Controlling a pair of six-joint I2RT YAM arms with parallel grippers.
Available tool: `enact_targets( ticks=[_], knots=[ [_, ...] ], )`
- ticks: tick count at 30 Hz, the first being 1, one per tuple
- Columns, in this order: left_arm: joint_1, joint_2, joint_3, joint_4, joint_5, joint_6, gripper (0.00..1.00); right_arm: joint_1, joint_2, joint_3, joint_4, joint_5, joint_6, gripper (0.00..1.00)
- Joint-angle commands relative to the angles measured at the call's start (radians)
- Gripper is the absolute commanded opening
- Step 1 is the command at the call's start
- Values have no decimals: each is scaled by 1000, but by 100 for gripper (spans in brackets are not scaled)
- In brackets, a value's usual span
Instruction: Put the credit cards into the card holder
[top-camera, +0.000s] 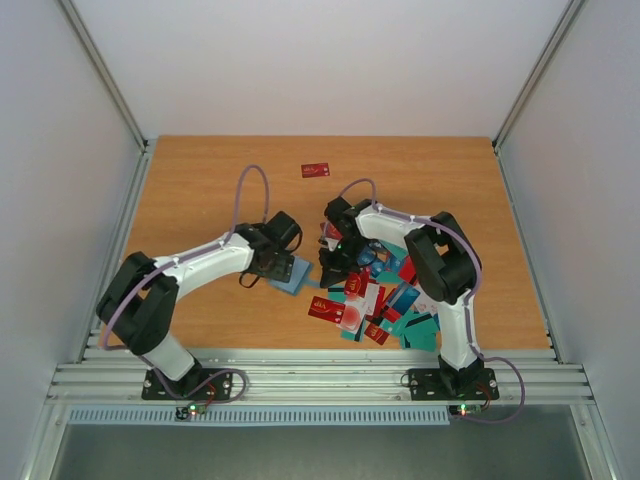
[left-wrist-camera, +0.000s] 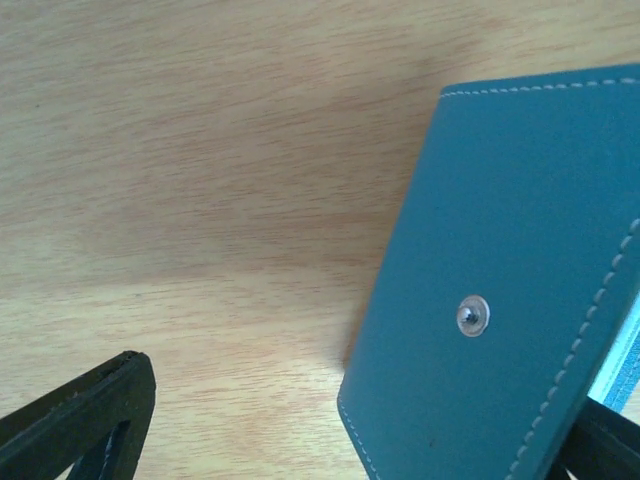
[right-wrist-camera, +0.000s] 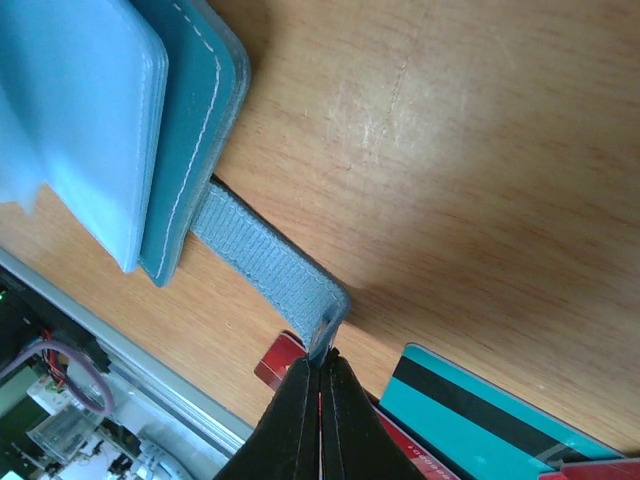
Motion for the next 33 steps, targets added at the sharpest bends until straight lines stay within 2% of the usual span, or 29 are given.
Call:
enact_targets(
  ticks=[1, 4, 8, 22, 28, 33],
  knots=[
    [69, -95, -37, 76, 142, -2, 92, -2, 32, 30, -38, 10, -24, 1],
    [108, -141, -53, 100, 242, -1, 95, -2, 39, 36, -44, 8, -30, 1],
    [136, -156, -57, 108, 296, 4, 96, -3, 51, 51, -56, 12, -41, 1],
    [127, -77, 2, 94, 313, 46, 96, -7, 76, 110, -107, 39, -88, 1],
    [33, -63, 27, 88, 223, 49, 99, -14, 80, 119, -113, 36, -97, 1],
    [-45, 52, 103, -6, 97, 82, 99, -17, 81, 126, -118, 35, -104, 1]
  ],
)
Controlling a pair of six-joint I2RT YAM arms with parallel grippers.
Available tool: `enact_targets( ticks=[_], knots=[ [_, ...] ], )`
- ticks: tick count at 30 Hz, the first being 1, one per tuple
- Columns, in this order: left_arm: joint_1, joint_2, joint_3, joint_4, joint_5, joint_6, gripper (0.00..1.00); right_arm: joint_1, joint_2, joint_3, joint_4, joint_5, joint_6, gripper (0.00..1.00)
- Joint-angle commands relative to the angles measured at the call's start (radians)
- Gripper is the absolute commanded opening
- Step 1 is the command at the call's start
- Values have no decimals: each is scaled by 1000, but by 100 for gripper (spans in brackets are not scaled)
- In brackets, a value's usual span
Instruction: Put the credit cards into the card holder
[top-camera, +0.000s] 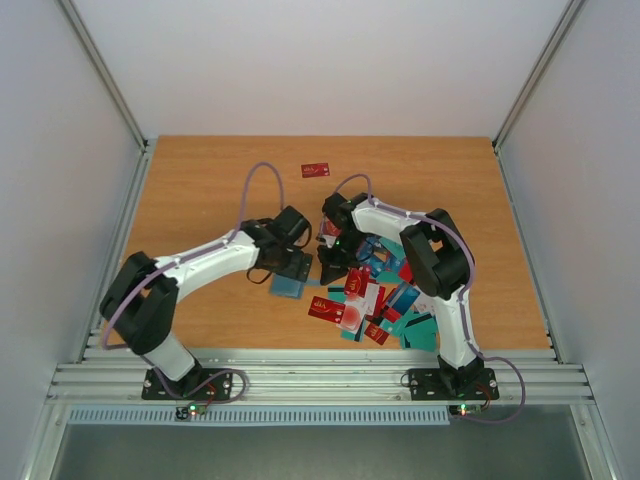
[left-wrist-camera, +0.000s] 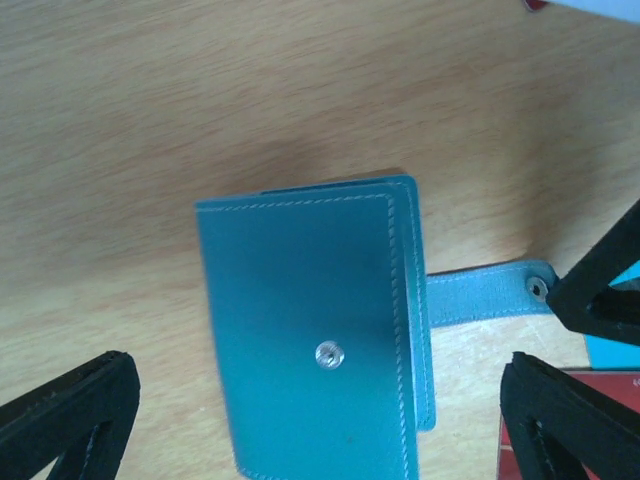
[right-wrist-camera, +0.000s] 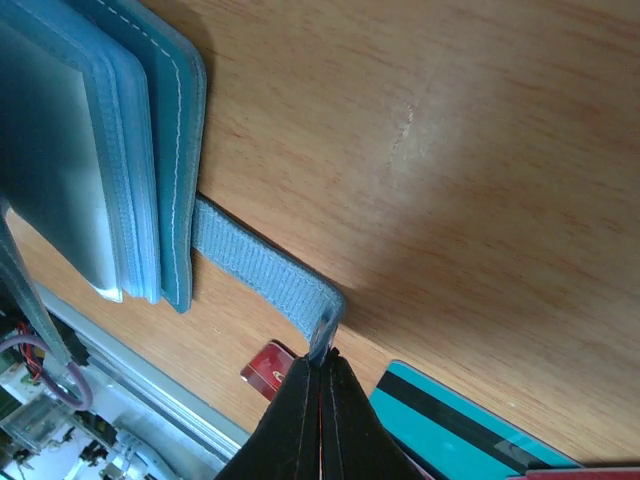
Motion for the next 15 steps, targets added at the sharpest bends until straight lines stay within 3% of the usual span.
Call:
enact_targets(
  ticks=[1, 9, 15],
  knots=[
    [-48, 117, 87, -76, -143, 28, 99, -7, 18, 23, -19, 12, -22, 1],
    [-71, 211, 134, -131, -217, 30, 99, -13, 20, 20, -25, 10, -30, 1],
    [-64, 159, 111, -155, -318, 15, 99, -18, 16, 16, -27, 12, -34, 1]
  ],
)
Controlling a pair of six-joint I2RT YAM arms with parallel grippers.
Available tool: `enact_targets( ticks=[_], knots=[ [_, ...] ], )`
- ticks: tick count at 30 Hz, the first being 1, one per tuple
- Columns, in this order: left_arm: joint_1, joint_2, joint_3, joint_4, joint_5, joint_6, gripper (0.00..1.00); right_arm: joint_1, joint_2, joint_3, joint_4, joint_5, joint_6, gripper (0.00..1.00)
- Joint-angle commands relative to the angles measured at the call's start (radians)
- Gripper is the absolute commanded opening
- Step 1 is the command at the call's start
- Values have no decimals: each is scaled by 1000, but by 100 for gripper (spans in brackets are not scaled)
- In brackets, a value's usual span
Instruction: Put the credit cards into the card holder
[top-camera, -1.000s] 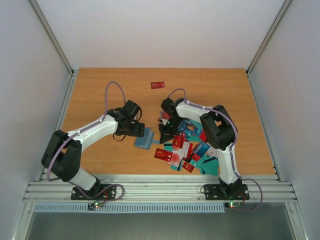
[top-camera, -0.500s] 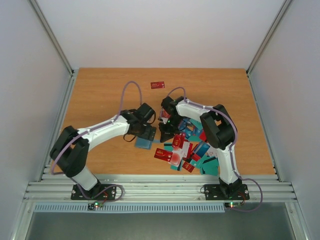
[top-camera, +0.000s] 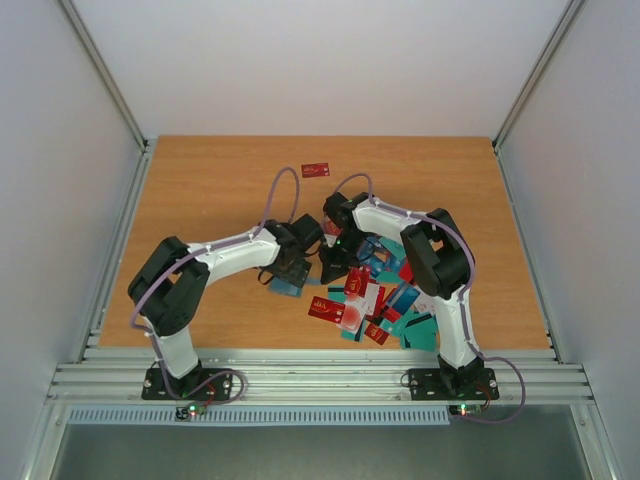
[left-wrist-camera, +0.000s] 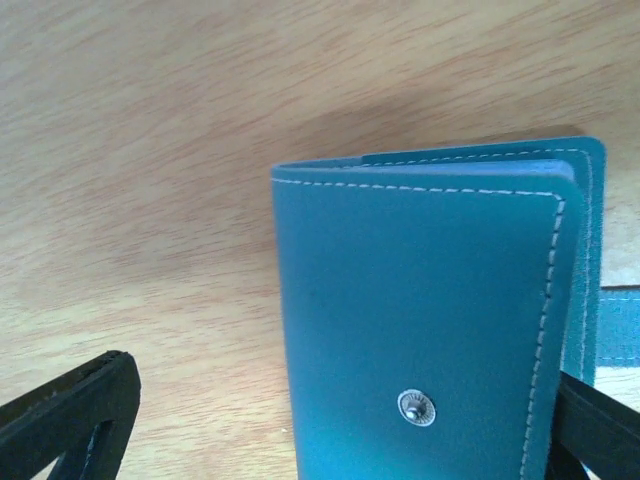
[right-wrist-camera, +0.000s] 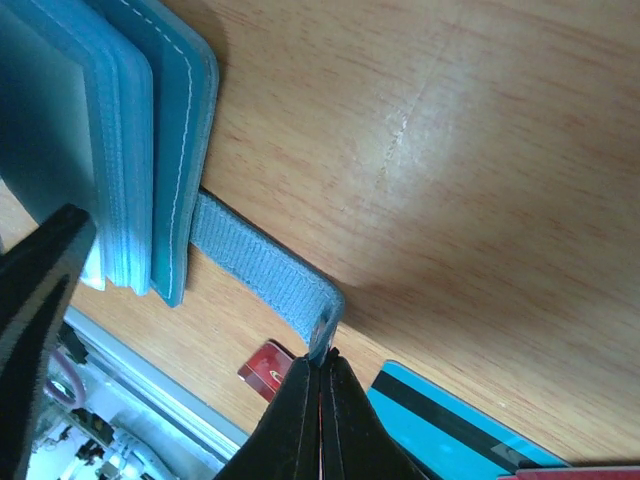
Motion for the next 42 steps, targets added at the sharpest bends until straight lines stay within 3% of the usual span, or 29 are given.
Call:
enact_targets(
  ticks=[1, 11, 15, 23, 31, 34, 42],
  knots=[
    [6, -55, 3, -44, -112, -13, 98, -10, 16, 13, -20, 11, -18, 1],
    [134, -144, -50, -8, -40, -24, 85, -17, 26, 29, -32, 12, -21, 1],
    [185, -142, -87, 37, 28, -23, 68, -18, 39, 52, -40, 12, -17, 1],
    [268, -149, -178, 129, 191, -32, 23, -26, 94, 143, -71, 15, -7, 1],
    [300, -185, -218, 170, 324, -77, 14, -36, 155, 262, -116, 14, -12, 2],
    [300, -211, -203, 142, 318, -91, 11, -40, 149, 288, -135, 11, -23, 10],
    [300, -267, -158, 53, 308, -162, 9, -62, 75, 327, -197, 15, -38, 44]
  ],
)
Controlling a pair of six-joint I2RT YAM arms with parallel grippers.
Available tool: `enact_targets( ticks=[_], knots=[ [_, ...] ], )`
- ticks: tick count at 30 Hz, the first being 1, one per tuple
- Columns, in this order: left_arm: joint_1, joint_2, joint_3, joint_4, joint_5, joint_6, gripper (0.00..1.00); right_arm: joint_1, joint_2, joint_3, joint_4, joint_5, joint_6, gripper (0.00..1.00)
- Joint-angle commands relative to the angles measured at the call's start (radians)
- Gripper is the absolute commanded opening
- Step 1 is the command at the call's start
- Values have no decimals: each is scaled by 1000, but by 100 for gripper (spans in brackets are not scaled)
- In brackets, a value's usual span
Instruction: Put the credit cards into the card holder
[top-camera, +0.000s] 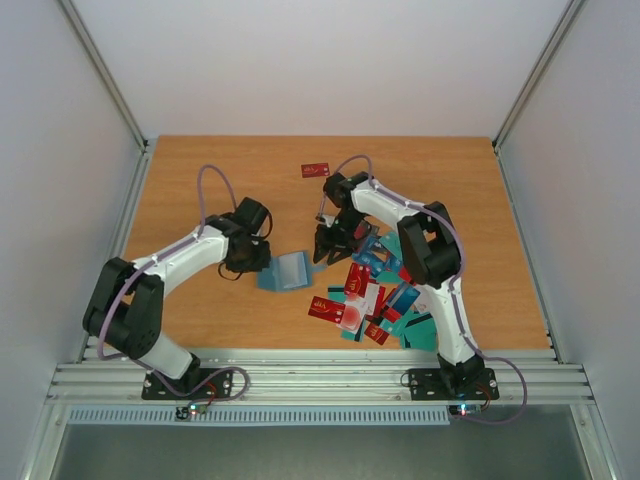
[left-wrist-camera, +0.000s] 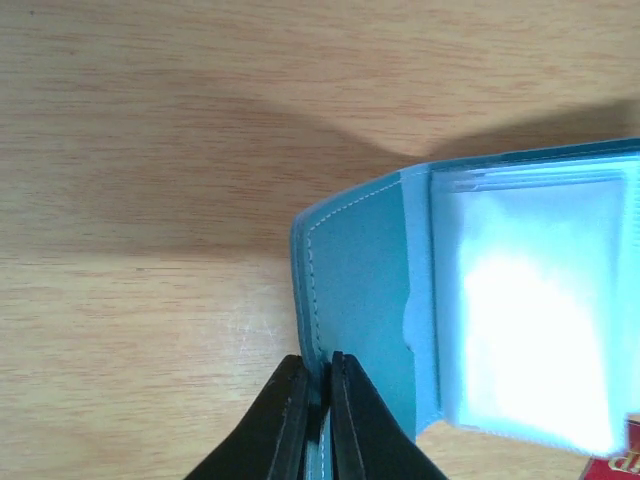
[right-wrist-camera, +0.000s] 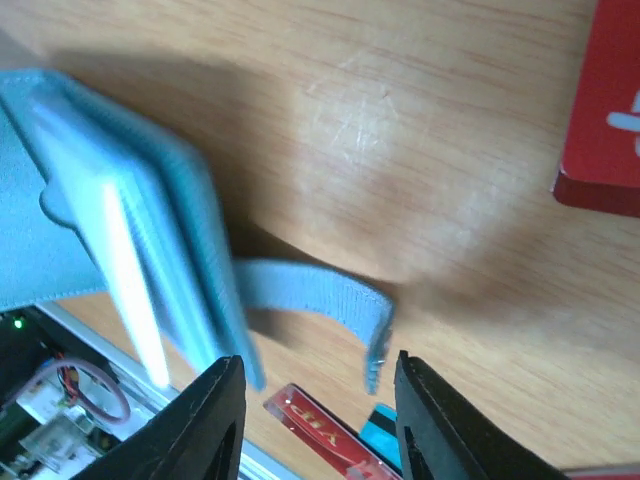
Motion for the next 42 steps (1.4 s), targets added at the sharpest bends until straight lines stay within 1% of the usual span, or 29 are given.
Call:
enact_targets(
  ticks=[1, 5, 7, 9, 11, 12, 13, 16, 20, 29, 42],
  knots=[
    [-1, -37, 39, -53, 9, -58, 9, -12, -76, 47, -66, 1, -20, 47],
    [-1, -54, 45, -71, 3, -82, 9, -13, -144, 19, -70, -12, -12, 52],
    [-1, -61, 40, -69, 11, -95, 9, -12, -188, -22, -32, -63, 9, 51],
    [-1, -67, 31, -65, 19, -111, 8, -13, -229, -82, 42, -195, 51, 51],
    [-1, -76, 18, -54, 29, -123, 8, -8, -262, -167, 164, -329, 137, 51],
    [-1, -81, 12, -49, 33, -129, 8, -3, -270, -224, 232, -375, 173, 51],
    [-2, -85, 5, -42, 36, -138, 8, 4, -272, -247, 284, -397, 212, 51],
    [-3, -92, -6, -35, 48, -157, 8, 23, -256, -305, 368, -414, 267, 52],
    [-3, -102, -24, -11, 61, -176, 8, 47, -205, -328, 408, -434, 274, 52],
    [-3, -110, -62, 23, 83, -191, 8, 60, -100, -314, 408, -443, 235, 51],
    [-3, -97, -35, 20, 92, -186, 8, 62, -97, -292, 364, -451, 210, 48]
  ],
)
